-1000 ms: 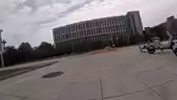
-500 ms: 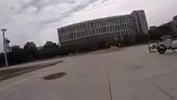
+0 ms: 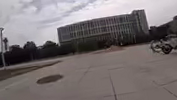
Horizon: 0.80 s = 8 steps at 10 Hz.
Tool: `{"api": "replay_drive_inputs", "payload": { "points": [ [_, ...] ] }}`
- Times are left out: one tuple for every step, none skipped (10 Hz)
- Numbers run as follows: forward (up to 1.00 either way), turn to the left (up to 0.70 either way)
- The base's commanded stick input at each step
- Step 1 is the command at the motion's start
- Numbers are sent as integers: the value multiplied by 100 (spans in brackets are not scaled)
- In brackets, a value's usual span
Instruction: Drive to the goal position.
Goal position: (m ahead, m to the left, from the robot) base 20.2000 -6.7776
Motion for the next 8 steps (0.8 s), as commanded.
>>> {"api": "replay_drive_inputs", "payload": {
  "points": [
    [70, 0],
    [70, 0],
    [70, 0],
    [70, 0],
    [70, 0],
    [70, 0],
    [70, 0],
    [70, 0]
  ]
}}
